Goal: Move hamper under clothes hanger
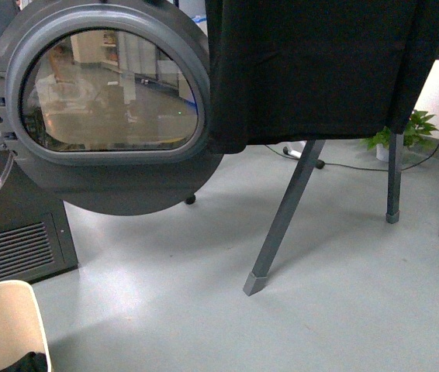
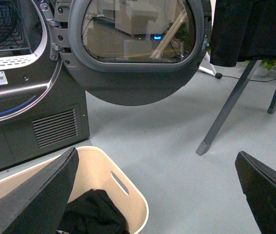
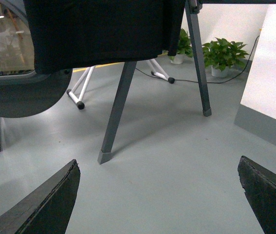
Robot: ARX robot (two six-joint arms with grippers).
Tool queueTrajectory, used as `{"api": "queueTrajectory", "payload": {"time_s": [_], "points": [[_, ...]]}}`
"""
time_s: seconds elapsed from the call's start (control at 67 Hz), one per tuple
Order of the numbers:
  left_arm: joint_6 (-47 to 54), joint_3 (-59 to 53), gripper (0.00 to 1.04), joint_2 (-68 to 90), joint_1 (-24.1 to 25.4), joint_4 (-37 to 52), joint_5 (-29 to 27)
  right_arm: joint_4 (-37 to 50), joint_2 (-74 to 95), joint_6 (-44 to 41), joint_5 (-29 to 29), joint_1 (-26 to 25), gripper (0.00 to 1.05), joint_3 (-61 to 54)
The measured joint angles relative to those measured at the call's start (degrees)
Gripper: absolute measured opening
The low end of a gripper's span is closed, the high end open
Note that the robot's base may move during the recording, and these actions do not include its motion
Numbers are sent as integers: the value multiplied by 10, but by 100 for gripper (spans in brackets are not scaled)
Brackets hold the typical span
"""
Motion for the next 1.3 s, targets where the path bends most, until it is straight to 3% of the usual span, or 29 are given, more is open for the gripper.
{"api": "queueTrajectory", "payload": {"time_s": [1.0,1.03,1.075,1.134,1.224,1.299], "points": [[-4,1,98,2,2,-3,6,0,0,0,0,0,97,0],[-21,22,98,32,21,-54,53,-1,1,0,-4,-1,97,0],[-31,70,98,141,72,-95,119,-40,52,0,-112,-35,97,28],[-34,144,98,291,127,-59,134,0,184,0,-214,-50,97,81],[-35,273,98,491,151,3,110,89,374,-4,-230,-20,97,177],[-29,394,98,681,145,10,96,127,559,-10,-201,13,97,277]]}}
